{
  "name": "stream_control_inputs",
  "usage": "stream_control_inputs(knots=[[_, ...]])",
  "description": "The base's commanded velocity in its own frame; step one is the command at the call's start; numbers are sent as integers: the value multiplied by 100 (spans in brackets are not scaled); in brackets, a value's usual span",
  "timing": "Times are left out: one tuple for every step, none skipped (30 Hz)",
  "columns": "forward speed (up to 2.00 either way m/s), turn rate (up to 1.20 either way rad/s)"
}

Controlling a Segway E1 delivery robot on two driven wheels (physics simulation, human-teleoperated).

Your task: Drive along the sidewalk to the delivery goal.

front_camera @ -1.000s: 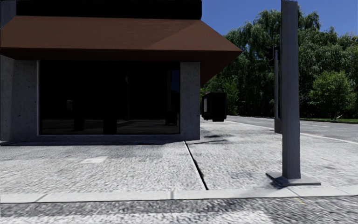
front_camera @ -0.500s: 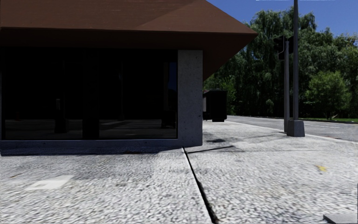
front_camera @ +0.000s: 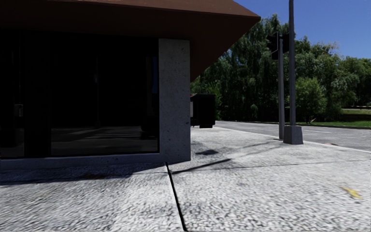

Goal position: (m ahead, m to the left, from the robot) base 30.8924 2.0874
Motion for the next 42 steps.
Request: stream_control_inputs(knots=[[153, -43], [153, -43], [153, -43], [153, -43], [153, -43], [153, -43], [153, -43], [153, -43], [153, -43], [153, -43], [153, -43], [153, -43], [153, -43], [153, -47], [153, -47], [153, -52], [153, -53], [153, -54], [153, -54], [153, -54], [152, -54], [152, -54], [152, -54], [152, -54], [151, -54], [151, -54], [151, -54], [151, -54], [151, -54], [151, -54], [151, -54], [151, -54], [151, -54], [151, -54], [150, -54], [150, -51], [150, -51], [150, -43], [150, -32], [150, -26], [150, -26], [150, -25]])
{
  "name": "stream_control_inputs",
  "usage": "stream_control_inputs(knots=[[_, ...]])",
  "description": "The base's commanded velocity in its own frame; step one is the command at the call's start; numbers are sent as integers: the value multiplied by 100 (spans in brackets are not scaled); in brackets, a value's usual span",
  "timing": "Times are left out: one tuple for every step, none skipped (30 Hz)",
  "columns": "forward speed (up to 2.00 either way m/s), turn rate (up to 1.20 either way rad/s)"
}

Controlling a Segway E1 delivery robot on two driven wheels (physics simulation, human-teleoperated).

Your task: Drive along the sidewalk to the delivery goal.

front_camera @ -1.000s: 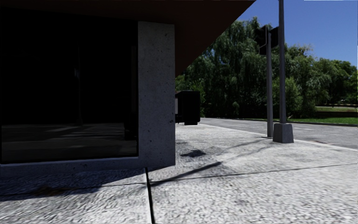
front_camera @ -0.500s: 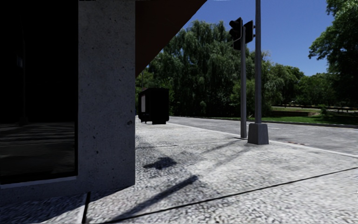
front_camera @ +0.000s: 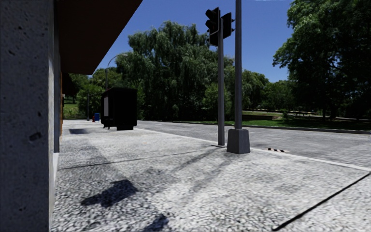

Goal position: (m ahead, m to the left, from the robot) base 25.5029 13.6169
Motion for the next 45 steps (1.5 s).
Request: stream_control_inputs(knots=[[150, -17], [150, -8], [150, -8], [150, 0], [150, 0], [150, 0], [150, 0], [150, 0], [150, 0], [150, 0], [150, 0], [150, 0], [150, 5], [150, 17], [152, 26], [152, 29], [152, 29], [152, 35], [152, 43], [152, 47], [152, 47], [152, 48], [152, 49], [152, 49], [152, 49], [152, 49], [152, 49], [152, 49], [152, 49], [152, 49], [152, 49], [152, 49], [152, 49], [152, 49], [152, 49], [152, 49], [152, 49], [152, 49], [152, 49], [152, 49], [152, 49], [152, 49], [152, 49], [152, 49], [152, 49]])
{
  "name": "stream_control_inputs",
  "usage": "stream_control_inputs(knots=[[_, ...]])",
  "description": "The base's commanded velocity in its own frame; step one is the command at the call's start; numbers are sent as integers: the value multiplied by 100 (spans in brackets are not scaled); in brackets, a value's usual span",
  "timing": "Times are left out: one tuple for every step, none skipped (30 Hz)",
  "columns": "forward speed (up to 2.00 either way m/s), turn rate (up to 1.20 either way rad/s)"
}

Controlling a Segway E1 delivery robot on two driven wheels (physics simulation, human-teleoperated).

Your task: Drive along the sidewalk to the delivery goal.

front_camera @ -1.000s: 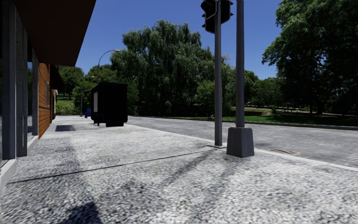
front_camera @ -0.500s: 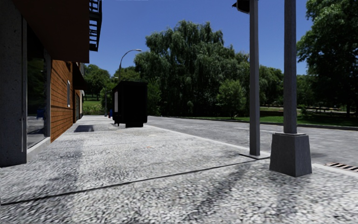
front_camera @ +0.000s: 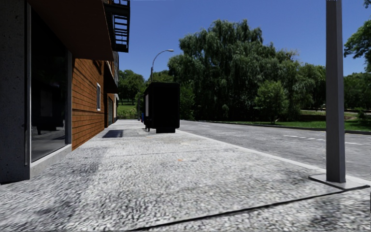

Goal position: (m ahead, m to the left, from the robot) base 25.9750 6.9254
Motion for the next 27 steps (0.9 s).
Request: stream_control_inputs(knots=[[152, 49], [152, 49], [152, 49], [152, 49], [152, 49], [152, 49], [152, 49], [152, 49], [152, 49], [152, 49], [152, 49], [152, 49], [152, 49], [152, 49], [152, 49], [152, 49], [152, 49], [152, 44], [152, 25], [152, 0], [152, 0], [152, 0], [152, 0], [152, 0], [152, 0], [152, 0], [152, 0]])
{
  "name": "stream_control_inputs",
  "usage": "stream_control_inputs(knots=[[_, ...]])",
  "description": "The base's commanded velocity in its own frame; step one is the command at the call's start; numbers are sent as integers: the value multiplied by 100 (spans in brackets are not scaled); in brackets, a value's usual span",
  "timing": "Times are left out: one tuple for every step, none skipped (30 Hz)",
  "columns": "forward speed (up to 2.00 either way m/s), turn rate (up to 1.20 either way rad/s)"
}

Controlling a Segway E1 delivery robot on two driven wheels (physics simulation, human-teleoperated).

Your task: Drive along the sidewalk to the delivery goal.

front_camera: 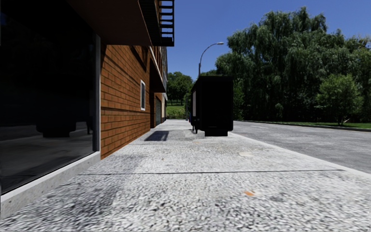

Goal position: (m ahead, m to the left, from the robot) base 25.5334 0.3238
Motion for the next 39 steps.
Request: stream_control_inputs(knots=[[152, 0], [152, 0], [152, 0], [152, 0], [152, 0], [200, 0], [200, 0], [200, 0], [200, 0], [200, 0], [200, 0], [200, 0], [200, 0], [200, 9], [200, 18], [200, 18], [200, 22], [200, 25], [200, 27], [200, 27], [200, 27], [200, 27], [200, 27], [200, 25], [200, 25], [200, 18], [200, 15], [200, 0], [200, 0], [200, 0], [200, 0], [200, 0], [200, 0], [200, 0], [200, 0], [200, 0], [200, 0], [200, 0], [200, 0]])
